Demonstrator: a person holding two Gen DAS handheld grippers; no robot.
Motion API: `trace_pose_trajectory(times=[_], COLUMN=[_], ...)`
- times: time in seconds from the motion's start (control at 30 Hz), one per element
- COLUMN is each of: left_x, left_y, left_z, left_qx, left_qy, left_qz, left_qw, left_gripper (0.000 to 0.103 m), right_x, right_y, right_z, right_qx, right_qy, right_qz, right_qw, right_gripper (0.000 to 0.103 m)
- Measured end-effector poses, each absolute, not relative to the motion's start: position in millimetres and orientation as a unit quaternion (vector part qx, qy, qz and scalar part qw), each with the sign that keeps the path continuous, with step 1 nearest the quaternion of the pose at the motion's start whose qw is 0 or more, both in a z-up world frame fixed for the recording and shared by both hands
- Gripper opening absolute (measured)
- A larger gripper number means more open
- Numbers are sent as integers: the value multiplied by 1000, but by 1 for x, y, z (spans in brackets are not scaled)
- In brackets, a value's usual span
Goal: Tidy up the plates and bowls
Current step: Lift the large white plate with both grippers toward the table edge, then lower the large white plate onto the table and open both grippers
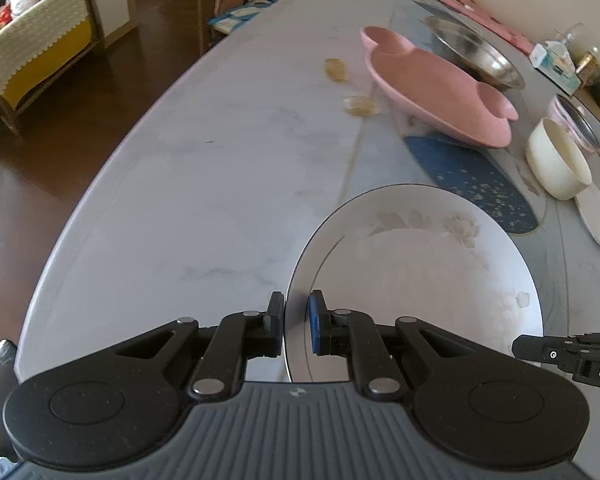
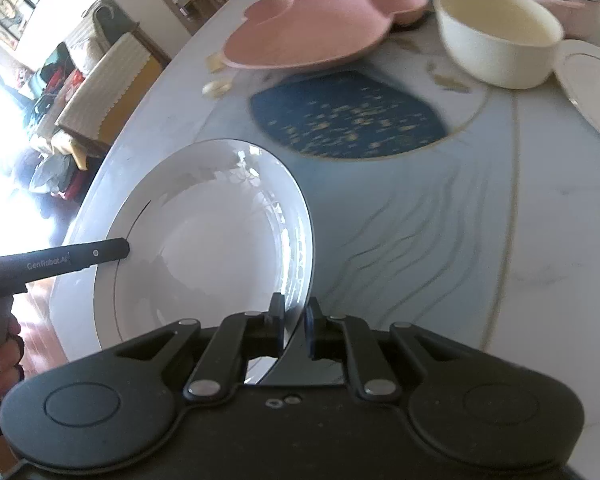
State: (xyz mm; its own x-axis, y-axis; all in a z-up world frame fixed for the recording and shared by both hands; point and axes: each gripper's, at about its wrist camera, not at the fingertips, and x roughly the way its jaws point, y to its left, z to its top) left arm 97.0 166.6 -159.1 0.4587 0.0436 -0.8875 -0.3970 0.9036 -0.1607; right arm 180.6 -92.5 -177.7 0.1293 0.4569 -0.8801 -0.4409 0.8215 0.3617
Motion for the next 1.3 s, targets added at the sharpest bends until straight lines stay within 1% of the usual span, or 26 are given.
trace_pose_trajectory(times=[0.4,0.7,0.73,0.77,0.83,0.97,1.13,1.2,1.27,1.3], left_x=[69,68,69,69,67,65,59,56,53,52], left_y=[200,200,199,199,199,195,190,186,181,178], left_z=[-158,-158,-158,-159,-157,-151,-137,-130,-121,-118], left_qx=[-173,-171,-169,-169,-169,-148,-129,-121,-117,-116], left_qy=[504,509,510,511,511,506,494,489,479,474], left_qz=[154,146,146,146,150,155,154,150,144,141], left_qw=[832,831,831,830,829,835,846,851,858,862], left_gripper=[13,14,14,14,14,14,14,18,33,38], right_x=[157,151,150,149,148,148,143,140,136,135], right_y=[-58,-56,-56,-56,-57,-66,-73,-77,-81,-83], right_z=[-179,-180,-178,-176,-172,-168,-159,-154,-148,-144], right_qx=[-2,5,4,0,-9,-1,-2,-1,-1,-1], right_qy=[597,599,597,592,584,581,569,563,556,552], right_qz=[324,306,305,302,294,282,272,269,267,265], right_qw=[734,740,742,747,757,763,776,781,787,791], right_gripper=[11,12,13,18,21,27,30,31,34,34])
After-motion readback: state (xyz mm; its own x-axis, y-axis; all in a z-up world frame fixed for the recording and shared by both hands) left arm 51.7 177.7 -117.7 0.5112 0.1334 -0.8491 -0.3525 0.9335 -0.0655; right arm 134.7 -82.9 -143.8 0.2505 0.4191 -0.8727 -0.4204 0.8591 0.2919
